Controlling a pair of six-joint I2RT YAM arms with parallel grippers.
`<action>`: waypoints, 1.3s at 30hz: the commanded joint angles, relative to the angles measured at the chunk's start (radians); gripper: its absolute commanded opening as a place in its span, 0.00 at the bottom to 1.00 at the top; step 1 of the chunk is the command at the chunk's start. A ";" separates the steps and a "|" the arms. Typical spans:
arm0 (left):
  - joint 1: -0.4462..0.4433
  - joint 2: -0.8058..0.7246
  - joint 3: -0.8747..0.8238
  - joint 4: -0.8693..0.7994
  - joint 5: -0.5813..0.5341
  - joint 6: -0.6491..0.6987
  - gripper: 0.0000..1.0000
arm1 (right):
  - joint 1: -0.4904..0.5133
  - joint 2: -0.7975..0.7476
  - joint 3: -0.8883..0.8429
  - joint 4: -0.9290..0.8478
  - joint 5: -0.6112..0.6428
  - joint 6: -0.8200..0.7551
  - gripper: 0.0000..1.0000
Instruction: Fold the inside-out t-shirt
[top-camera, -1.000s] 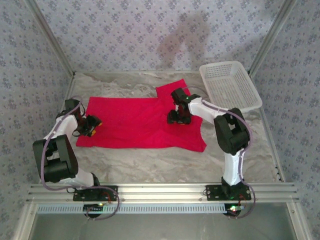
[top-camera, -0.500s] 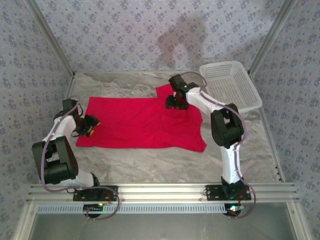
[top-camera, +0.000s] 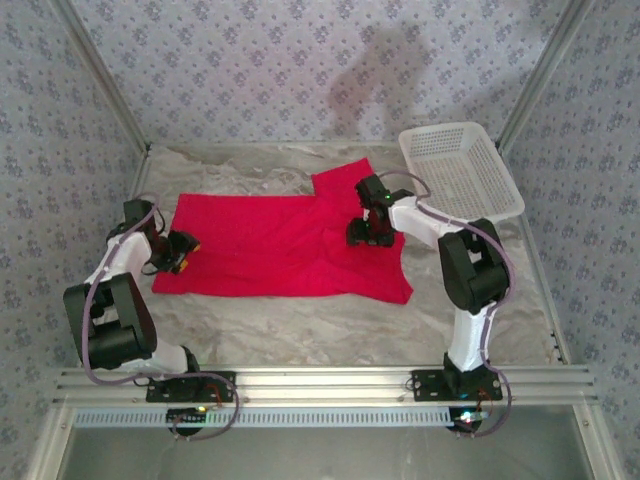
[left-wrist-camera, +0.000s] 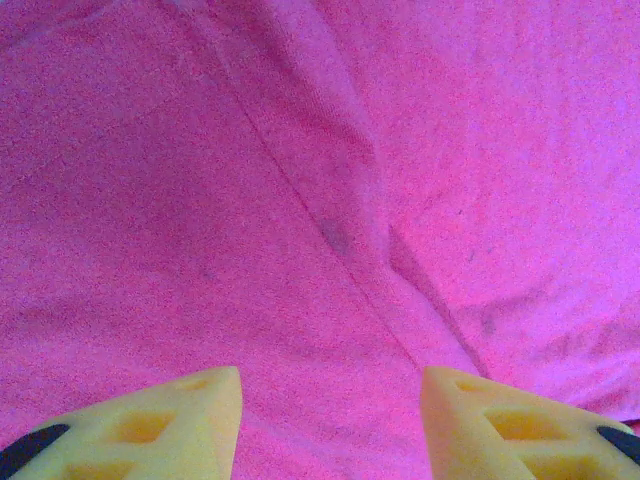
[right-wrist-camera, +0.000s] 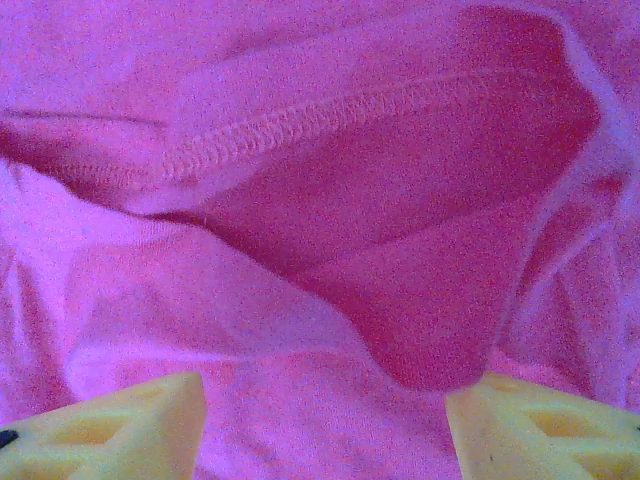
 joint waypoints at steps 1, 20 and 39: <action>0.005 -0.023 -0.018 0.008 0.014 0.001 0.50 | -0.007 0.081 0.082 0.038 -0.019 0.011 0.66; -0.026 -0.026 -0.050 0.164 0.086 -0.085 0.50 | 0.005 -0.050 0.052 -0.054 -0.051 0.172 0.67; 0.167 0.192 -0.114 0.224 0.140 -0.116 0.51 | 0.026 -0.294 -0.656 0.203 0.011 0.399 0.67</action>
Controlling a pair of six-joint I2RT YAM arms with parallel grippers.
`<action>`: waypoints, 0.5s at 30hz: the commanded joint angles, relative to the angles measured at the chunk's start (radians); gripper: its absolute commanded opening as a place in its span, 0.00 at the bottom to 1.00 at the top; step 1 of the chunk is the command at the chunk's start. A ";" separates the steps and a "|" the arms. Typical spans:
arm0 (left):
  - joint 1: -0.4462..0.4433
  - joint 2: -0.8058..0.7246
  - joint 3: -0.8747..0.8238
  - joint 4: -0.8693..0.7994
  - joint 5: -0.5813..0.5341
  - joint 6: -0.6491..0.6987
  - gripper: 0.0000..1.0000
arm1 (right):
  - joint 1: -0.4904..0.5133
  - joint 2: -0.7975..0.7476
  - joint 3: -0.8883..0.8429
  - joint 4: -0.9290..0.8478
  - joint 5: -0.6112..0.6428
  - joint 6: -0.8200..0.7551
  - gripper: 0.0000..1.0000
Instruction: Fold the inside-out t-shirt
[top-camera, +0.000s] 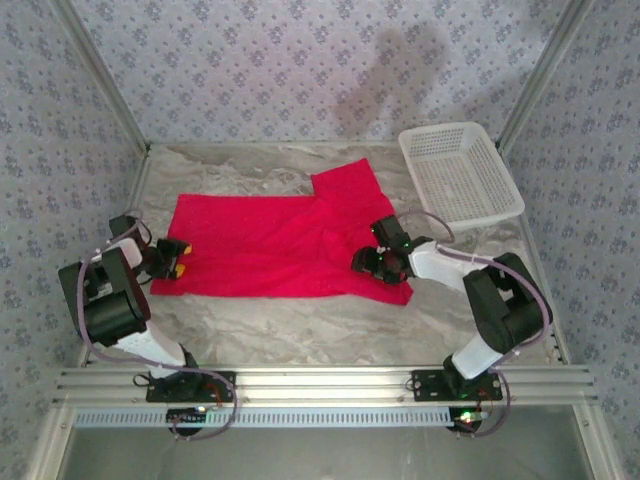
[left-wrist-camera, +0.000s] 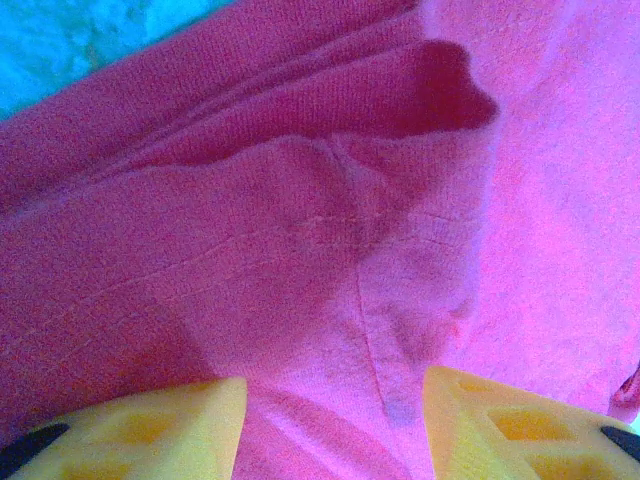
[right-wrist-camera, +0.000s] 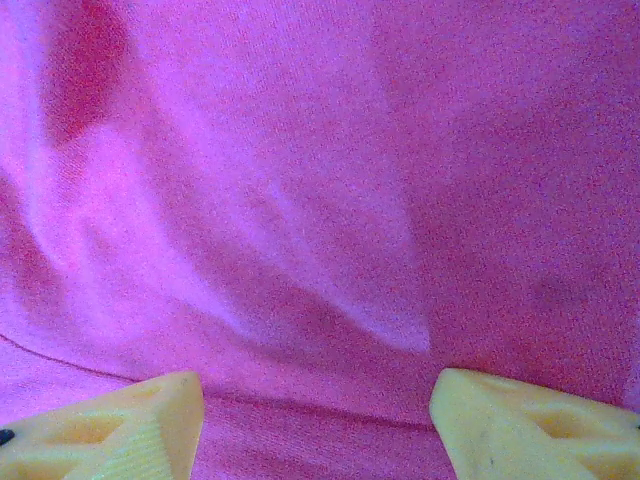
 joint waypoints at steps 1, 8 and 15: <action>0.008 0.001 -0.047 -0.027 -0.026 -0.008 0.51 | -0.016 0.009 -0.125 -0.167 0.097 0.041 0.67; 0.007 -0.210 -0.120 -0.123 -0.053 0.009 0.51 | -0.011 -0.204 -0.179 -0.239 0.116 0.050 0.68; 0.005 -0.391 -0.039 -0.237 -0.079 0.039 0.56 | -0.005 -0.440 -0.111 -0.324 0.170 0.040 0.75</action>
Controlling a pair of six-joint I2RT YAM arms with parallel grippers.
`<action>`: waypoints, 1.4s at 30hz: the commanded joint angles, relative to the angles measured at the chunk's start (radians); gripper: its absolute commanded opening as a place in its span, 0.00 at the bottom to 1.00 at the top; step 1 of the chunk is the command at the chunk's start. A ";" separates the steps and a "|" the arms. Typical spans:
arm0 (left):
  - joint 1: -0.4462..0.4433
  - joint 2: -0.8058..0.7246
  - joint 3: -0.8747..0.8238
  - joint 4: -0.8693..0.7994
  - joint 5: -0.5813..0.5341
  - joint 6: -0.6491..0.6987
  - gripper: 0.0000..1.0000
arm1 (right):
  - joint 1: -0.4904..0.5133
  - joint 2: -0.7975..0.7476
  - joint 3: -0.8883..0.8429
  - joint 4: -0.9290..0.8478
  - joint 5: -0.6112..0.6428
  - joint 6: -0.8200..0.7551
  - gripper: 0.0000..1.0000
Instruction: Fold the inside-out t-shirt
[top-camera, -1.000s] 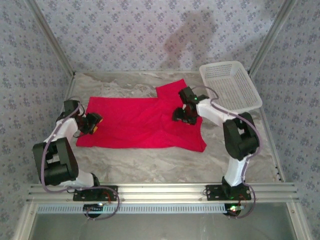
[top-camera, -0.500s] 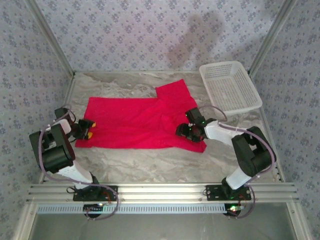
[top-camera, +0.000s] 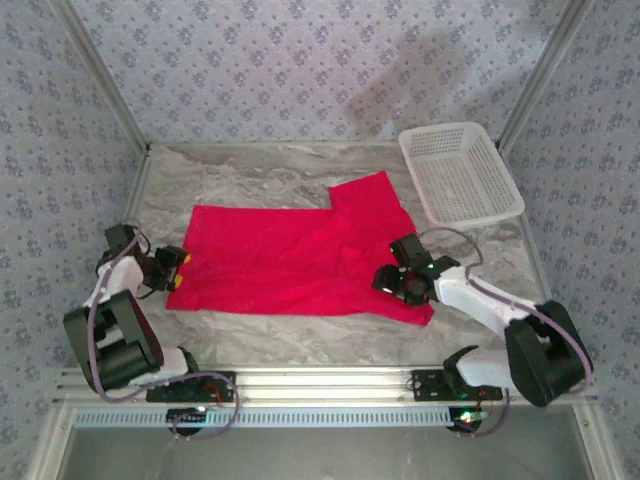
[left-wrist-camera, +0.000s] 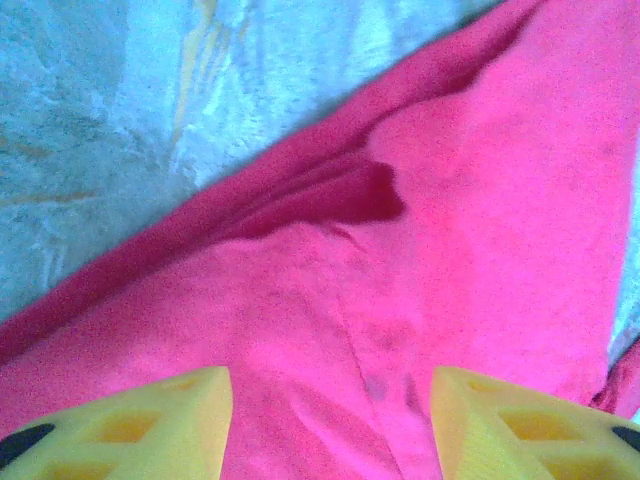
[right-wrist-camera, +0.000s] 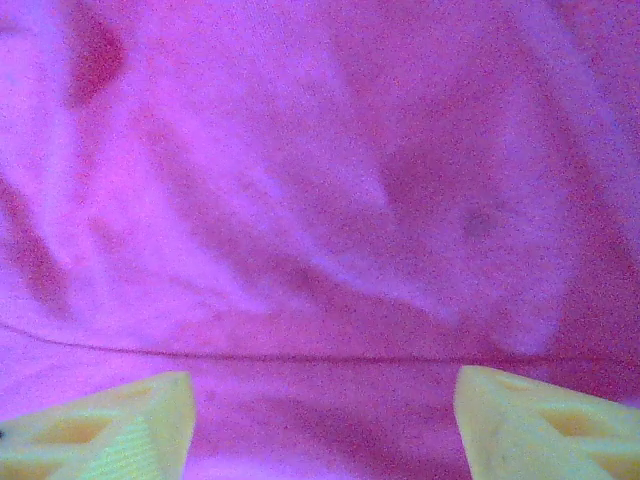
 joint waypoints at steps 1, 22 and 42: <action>0.001 -0.055 0.078 -0.075 -0.020 0.027 0.56 | -0.007 -0.079 0.067 -0.078 0.068 -0.004 0.78; -0.204 0.764 0.997 -0.230 -0.164 0.091 0.39 | -0.158 1.048 1.385 -0.308 0.181 -0.375 0.82; -0.241 1.077 1.194 -0.307 -0.235 0.087 0.06 | -0.137 1.142 1.373 -0.257 0.036 -0.372 0.79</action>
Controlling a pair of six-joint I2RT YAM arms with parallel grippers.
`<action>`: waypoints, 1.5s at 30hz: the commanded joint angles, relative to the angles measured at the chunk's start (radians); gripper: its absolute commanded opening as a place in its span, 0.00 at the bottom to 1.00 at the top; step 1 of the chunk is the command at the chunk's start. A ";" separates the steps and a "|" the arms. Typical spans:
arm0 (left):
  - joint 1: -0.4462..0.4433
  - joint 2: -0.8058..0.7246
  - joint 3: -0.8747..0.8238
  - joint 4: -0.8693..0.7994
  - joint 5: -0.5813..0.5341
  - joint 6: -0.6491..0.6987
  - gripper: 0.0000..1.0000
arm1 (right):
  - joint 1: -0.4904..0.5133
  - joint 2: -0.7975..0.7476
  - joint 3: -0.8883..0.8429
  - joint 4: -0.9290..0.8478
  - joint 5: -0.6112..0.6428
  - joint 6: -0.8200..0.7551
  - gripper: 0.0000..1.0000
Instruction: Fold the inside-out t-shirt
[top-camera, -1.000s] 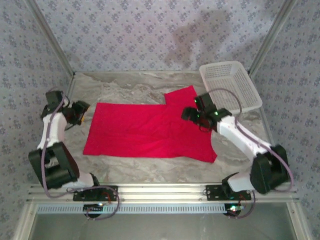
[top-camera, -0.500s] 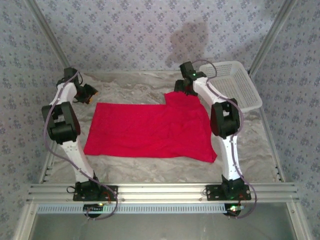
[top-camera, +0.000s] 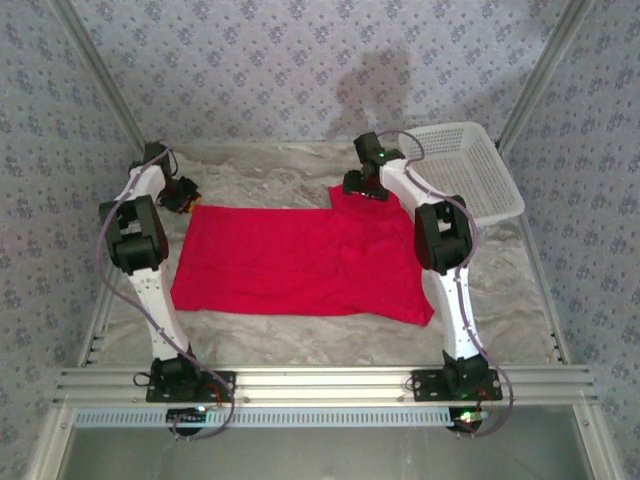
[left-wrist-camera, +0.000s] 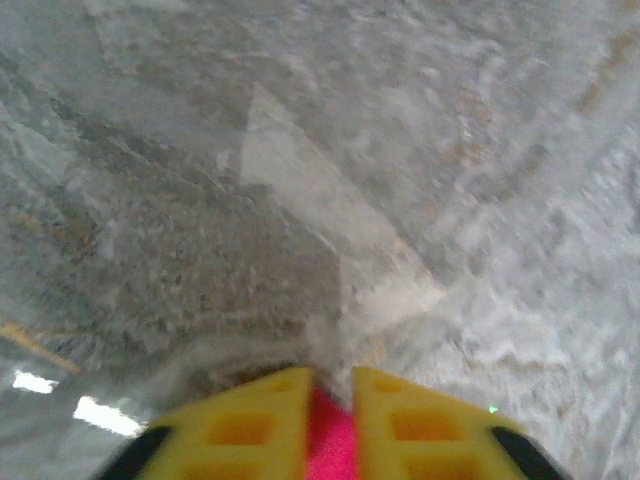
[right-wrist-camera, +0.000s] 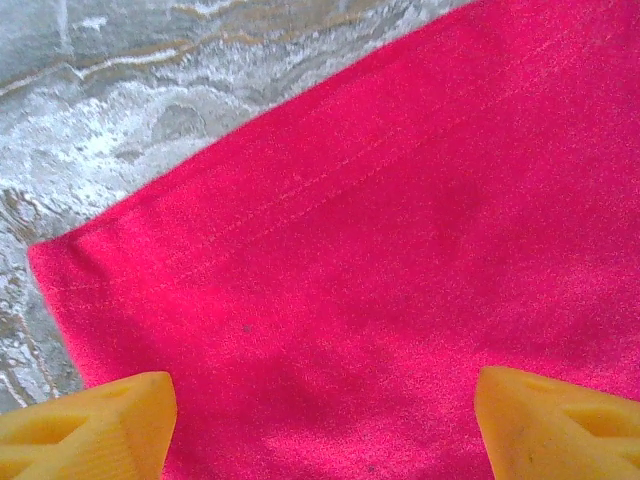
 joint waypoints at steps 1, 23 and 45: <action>-0.004 0.053 0.057 -0.103 -0.055 0.019 0.00 | 0.015 -0.032 -0.049 -0.021 -0.016 -0.001 0.78; 0.075 0.061 0.248 -0.247 -0.088 0.116 0.00 | 0.002 0.057 0.153 -0.046 -0.013 0.027 0.79; 0.045 0.055 0.306 -0.304 -0.087 0.129 0.00 | -0.100 0.375 0.464 0.177 -0.148 0.040 0.65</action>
